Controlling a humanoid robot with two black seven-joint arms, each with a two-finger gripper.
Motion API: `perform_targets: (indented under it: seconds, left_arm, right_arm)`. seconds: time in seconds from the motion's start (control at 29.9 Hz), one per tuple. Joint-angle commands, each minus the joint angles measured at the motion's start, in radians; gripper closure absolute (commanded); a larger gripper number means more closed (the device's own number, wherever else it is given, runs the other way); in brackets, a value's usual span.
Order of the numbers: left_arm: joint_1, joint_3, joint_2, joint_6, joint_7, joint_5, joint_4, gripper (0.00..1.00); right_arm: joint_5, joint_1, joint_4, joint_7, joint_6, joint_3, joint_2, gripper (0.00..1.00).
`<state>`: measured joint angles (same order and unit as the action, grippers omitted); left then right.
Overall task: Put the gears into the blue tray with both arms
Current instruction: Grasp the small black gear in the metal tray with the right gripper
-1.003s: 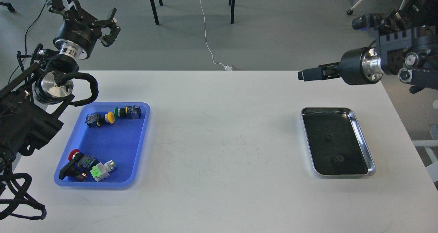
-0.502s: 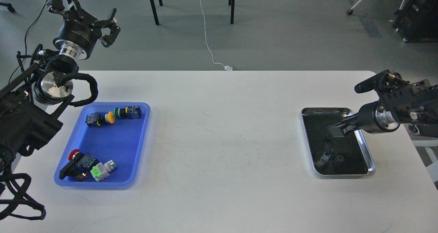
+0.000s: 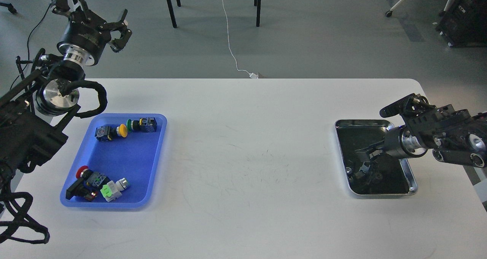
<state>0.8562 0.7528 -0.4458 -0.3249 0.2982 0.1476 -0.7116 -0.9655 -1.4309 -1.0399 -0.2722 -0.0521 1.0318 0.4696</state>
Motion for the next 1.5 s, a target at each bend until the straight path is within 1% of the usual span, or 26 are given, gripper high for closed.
perform_targets:
  seconds: [0.0, 0.17, 0.3, 0.37, 0.5, 0.67, 0.74, 0.87, 1.04, 1.07, 1.1, 1.14, 1.17, 1.4, 1.47]
  left_arm:
    - [0.003, -0.003, -0.004, -0.002, -0.001, -0.002, 0.004, 0.02]
    - [0.0, -0.003, -0.01, -0.002, -0.001, -0.002, 0.004, 0.02]
    - [-0.002, -0.003, -0.02, -0.003, -0.001, -0.002, 0.004, 0.02]
    - [-0.002, -0.003, -0.025, -0.003, -0.001, -0.002, 0.004, 0.02]
    - [-0.002, -0.003, -0.031, -0.003, -0.001, 0.0, 0.004, 0.02]
    - [-0.002, -0.003, -0.034, -0.003, -0.001, 0.0, 0.004, 0.02]
    - [-0.002, -0.003, -0.036, -0.002, -0.001, -0.002, 0.004, 0.02]
    - [-0.003, -0.003, -0.04, -0.003, -0.001, 0.0, 0.004, 0.02]
    - [-0.003, -0.001, -0.045, -0.003, -0.001, 0.0, 0.004, 0.02]
    - [-0.003, 0.0, -0.045, -0.003, -0.001, 0.0, 0.004, 0.02]
    - [-0.003, 0.0, -0.047, -0.003, -0.001, 0.0, 0.004, 0.02]
    - [-0.003, 0.0, -0.047, -0.003, -0.001, 0.0, 0.004, 0.02]
    - [-0.003, 0.0, -0.047, -0.003, -0.001, 0.0, 0.004, 0.02]
    - [-0.003, 0.0, -0.059, -0.005, -0.001, 0.0, 0.004, 0.02]
    - [-0.003, 0.0, -0.059, -0.005, -0.001, 0.0, 0.004, 0.02]
  right_arm:
    - [0.001, 0.013, 0.014, 0.001, 0.0, -0.013, 0.0, 0.37]
    - [0.001, 0.062, 0.06, -0.001, 0.001, -0.041, -0.022, 0.5]
    - [0.001, 0.09, 0.107, -0.002, 0.003, -0.042, -0.031, 0.5]
    - [0.002, 0.09, 0.106, -0.005, 0.005, -0.044, -0.032, 0.53]
    - [0.002, 0.092, 0.106, -0.007, 0.005, -0.052, -0.042, 0.7]
    - [0.001, 0.087, 0.098, -0.008, 0.003, -0.049, -0.039, 0.85]
    - [0.001, 0.086, 0.095, -0.01, 0.003, -0.049, -0.032, 0.87]
    - [-0.004, 0.075, 0.087, -0.012, 0.003, -0.049, -0.016, 0.88]
    - [-0.01, 0.038, 0.051, -0.013, 0.0, -0.049, 0.014, 0.87]
    - [-0.01, 0.036, 0.049, -0.013, 0.0, -0.049, 0.014, 0.85]
    - [-0.01, 0.036, 0.047, -0.013, 0.0, -0.049, 0.015, 0.79]
    - [-0.01, 0.036, 0.047, -0.013, 0.001, -0.049, 0.015, 0.7]
    - [-0.01, 0.036, 0.046, -0.013, 0.0, -0.049, 0.015, 0.66]
    - [-0.006, 0.036, 0.046, -0.013, 0.001, -0.052, 0.012, 0.45]
    - [-0.007, 0.036, 0.046, -0.013, 0.001, -0.049, 0.011, 0.42]
